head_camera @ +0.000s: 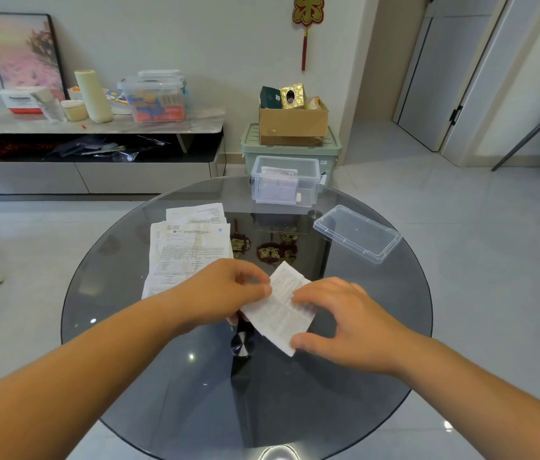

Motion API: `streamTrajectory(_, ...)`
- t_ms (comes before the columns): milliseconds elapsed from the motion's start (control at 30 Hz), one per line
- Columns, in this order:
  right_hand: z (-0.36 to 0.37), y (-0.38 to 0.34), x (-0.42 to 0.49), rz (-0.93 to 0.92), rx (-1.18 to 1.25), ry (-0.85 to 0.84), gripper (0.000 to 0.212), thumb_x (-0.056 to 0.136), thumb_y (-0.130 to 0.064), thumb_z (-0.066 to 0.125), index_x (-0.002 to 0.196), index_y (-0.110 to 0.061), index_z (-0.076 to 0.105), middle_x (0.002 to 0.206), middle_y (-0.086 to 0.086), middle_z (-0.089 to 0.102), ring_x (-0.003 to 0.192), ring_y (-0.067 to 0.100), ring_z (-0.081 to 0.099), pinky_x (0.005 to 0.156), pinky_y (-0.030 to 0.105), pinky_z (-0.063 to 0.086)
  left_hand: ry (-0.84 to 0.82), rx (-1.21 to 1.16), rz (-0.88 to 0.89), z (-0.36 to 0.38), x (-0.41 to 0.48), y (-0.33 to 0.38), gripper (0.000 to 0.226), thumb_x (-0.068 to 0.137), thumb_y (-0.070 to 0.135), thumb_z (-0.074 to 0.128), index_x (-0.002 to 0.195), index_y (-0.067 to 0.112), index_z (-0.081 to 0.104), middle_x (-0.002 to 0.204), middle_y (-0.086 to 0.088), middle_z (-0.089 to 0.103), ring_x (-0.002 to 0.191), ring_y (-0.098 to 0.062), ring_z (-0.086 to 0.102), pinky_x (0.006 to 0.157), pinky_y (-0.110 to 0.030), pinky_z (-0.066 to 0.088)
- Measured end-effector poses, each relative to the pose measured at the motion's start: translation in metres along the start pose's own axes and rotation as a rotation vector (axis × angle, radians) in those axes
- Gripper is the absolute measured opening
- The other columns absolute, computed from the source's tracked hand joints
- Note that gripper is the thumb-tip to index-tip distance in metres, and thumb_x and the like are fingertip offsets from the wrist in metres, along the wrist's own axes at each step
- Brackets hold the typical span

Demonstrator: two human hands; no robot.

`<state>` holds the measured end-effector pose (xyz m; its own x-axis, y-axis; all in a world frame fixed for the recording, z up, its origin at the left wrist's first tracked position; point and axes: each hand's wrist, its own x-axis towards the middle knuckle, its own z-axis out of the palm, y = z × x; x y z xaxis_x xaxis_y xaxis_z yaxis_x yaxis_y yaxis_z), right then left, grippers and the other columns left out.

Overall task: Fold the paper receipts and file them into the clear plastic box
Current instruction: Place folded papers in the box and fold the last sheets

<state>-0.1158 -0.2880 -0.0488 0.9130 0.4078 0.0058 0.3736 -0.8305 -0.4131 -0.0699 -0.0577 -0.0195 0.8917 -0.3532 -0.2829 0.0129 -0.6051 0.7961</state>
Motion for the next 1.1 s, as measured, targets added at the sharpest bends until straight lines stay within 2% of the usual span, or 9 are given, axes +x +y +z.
streamTrajectory(67, -0.001, -0.002, -0.001, 0.022, -0.001, -0.036, 0.080, 0.071, -0.083, 0.057, 0.139, -0.043, 0.044, 0.144, -0.025, 0.040, 0.132, -0.001, 0.033, 0.114, 0.033, 0.032, -0.094, -0.188, -0.080, 0.000, -0.003, -0.003, 0.024, 0.099, 0.031, 0.060, 0.102, 0.012, 0.076, 0.091, -0.006, 0.076, 0.073, -0.016, 0.064, 0.061, -0.022, 0.051)
streamTrajectory(200, -0.002, -0.007, -0.006, 0.038, 0.010, -0.075, 0.094, 0.066, -0.087, 0.059, 0.146, -0.045, 0.034, 0.153, -0.025, 0.029, 0.138, 0.004, 0.028, 0.113, 0.029, 0.032, -0.159, -0.508, -0.250, 0.003, -0.005, -0.008, 0.037, 0.091, 0.029, 0.072, 0.111, -0.002, 0.070, 0.101, -0.020, 0.073, 0.078, -0.020, 0.071, 0.069, -0.027, 0.057)
streamTrajectory(333, 0.002, -0.008, -0.008, 0.031, 0.026, -0.041, 0.079, 0.077, -0.077, 0.060, 0.145, -0.043, 0.038, 0.151, -0.023, 0.034, 0.135, 0.002, 0.033, 0.109, 0.024, 0.035, -0.286, -0.542, -0.202, 0.002, -0.008, -0.008, 0.038, 0.084, 0.026, 0.076, 0.113, 0.001, 0.074, 0.112, -0.014, 0.073, 0.092, -0.016, 0.069, 0.078, -0.024, 0.057)
streamTrajectory(433, 0.006, -0.004, -0.005, 0.034, 0.074, 0.030, 0.051, 0.088, -0.063, 0.059, 0.134, -0.040, 0.051, 0.143, -0.021, 0.047, 0.125, -0.001, 0.042, 0.093, 0.012, 0.041, -0.347, -0.477, -0.127, 0.002, -0.012, -0.006, 0.035, 0.082, 0.020, 0.078, 0.111, 0.001, 0.074, 0.103, -0.007, 0.075, 0.090, -0.013, 0.066, 0.087, -0.024, 0.054)
streamTrajectory(567, 0.007, 0.000, 0.001, 0.092, 0.187, 0.117, 0.021, 0.097, -0.049, 0.054, 0.112, -0.039, 0.064, 0.115, -0.021, 0.059, 0.105, -0.002, 0.052, 0.074, 0.013, 0.044, -0.308, -0.205, 0.004, 0.003, -0.014, -0.005, 0.018, 0.079, 0.019, 0.084, 0.095, 0.012, 0.077, 0.079, -0.008, 0.071, 0.073, -0.016, 0.062, 0.083, -0.028, 0.052)
streamTrajectory(733, 0.006, 0.002, 0.010, 0.196, 0.249, 0.206, 0.011, 0.097, -0.046, 0.055, 0.104, -0.041, 0.062, 0.101, -0.015, 0.058, 0.094, 0.000, 0.054, 0.067, 0.012, 0.040, 0.005, 0.364, 0.186, 0.022, -0.006, -0.003, 0.022, 0.083, 0.043, 0.077, 0.073, 0.032, 0.062, 0.062, 0.005, 0.062, 0.053, -0.003, 0.056, 0.060, -0.018, 0.050)
streamTrajectory(800, 0.008, 0.002, 0.014, 0.256, 0.283, 0.246, 0.019, 0.095, -0.046, 0.060, 0.113, -0.041, 0.058, 0.105, -0.014, 0.057, 0.101, 0.006, 0.053, 0.072, 0.012, 0.042, 0.117, 0.478, 0.205, 0.026, 0.001, -0.004, 0.026, 0.087, 0.050, 0.070, 0.074, 0.029, 0.062, 0.062, 0.007, 0.060, 0.056, -0.004, 0.056, 0.059, -0.019, 0.050)
streamTrajectory(933, 0.009, -0.001, 0.017, 0.373, 0.296, 0.266, 0.066, 0.086, -0.046, 0.072, 0.141, -0.041, 0.036, 0.122, -0.007, 0.048, 0.114, 0.013, 0.036, 0.092, 0.030, 0.039, 0.203, 0.510, 0.154, 0.031, 0.017, -0.008, 0.046, 0.088, 0.058, 0.063, 0.073, 0.014, 0.065, 0.063, 0.005, 0.060, 0.061, -0.009, 0.058, 0.065, -0.029, 0.054)
streamTrajectory(1100, 0.010, 0.000, 0.022, 0.415, 0.299, 0.257, 0.093, 0.081, -0.045, 0.077, 0.151, -0.040, 0.017, 0.134, -0.003, 0.046, 0.126, 0.021, 0.032, 0.107, 0.041, 0.035, 0.289, 0.589, 0.118, 0.036, 0.027, -0.007, 0.040, 0.085, 0.060, 0.065, 0.075, 0.022, 0.056, 0.069, 0.009, 0.058, 0.065, -0.007, 0.055, 0.061, -0.025, 0.049)
